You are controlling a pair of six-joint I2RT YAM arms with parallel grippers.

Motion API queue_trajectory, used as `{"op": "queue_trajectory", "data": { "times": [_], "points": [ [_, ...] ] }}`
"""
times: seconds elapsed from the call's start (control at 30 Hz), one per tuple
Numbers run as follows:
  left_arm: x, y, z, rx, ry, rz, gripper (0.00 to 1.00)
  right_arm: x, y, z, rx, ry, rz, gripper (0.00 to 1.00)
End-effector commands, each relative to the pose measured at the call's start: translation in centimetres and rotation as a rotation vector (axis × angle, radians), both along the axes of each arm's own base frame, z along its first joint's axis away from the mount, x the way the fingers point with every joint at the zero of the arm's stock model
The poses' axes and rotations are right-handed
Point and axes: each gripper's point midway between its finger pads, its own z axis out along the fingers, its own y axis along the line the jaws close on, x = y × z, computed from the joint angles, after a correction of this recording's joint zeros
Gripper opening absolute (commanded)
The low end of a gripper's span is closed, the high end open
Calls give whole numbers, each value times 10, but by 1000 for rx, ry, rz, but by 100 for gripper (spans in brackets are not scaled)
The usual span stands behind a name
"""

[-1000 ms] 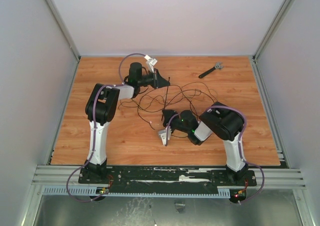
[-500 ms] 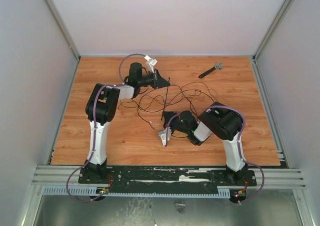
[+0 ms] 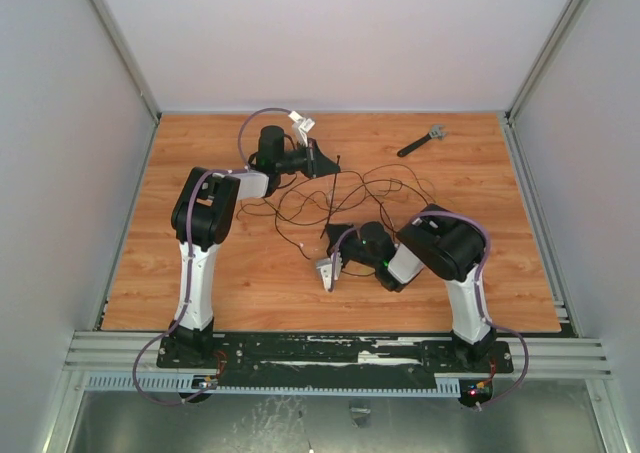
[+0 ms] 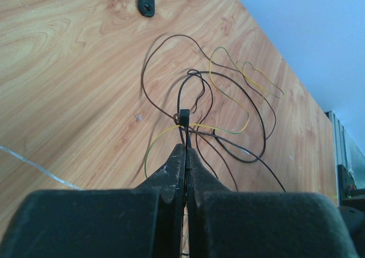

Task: Zip-tie the wires
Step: Tie the cable at the center of the board.

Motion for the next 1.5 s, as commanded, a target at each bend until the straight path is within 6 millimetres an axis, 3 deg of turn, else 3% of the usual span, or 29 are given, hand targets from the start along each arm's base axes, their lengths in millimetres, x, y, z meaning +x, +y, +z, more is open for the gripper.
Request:
{"op": "queue_trajectory", "data": {
  "times": [0.0,0.1,0.33,0.57,0.77,1.07,1.27,1.47],
  "points": [
    [2,-5,13,-22,-52,-21,0,-6,13,15,107,137,6,0],
    [-1,-4,16,-29,-66,-24,0,-6,19,16,114,279,-3,0],
    [-4,-3,21,-24,-76,-21,0,-4,18,44,197,433,-35,0],
    [-7,1,28,-12,-98,-11,0,-6,5,54,220,676,-32,0],
    [-13,5,37,-26,-158,11,0,-3,0,81,364,870,-50,0],
    [-26,15,45,-9,-306,47,0,10,-16,107,503,1026,-156,0],
    [-31,21,42,77,-427,107,0,20,-23,110,523,1189,-191,0],
    [-48,14,46,128,-586,103,0,19,-26,103,464,1314,-192,0]
  ]
}}
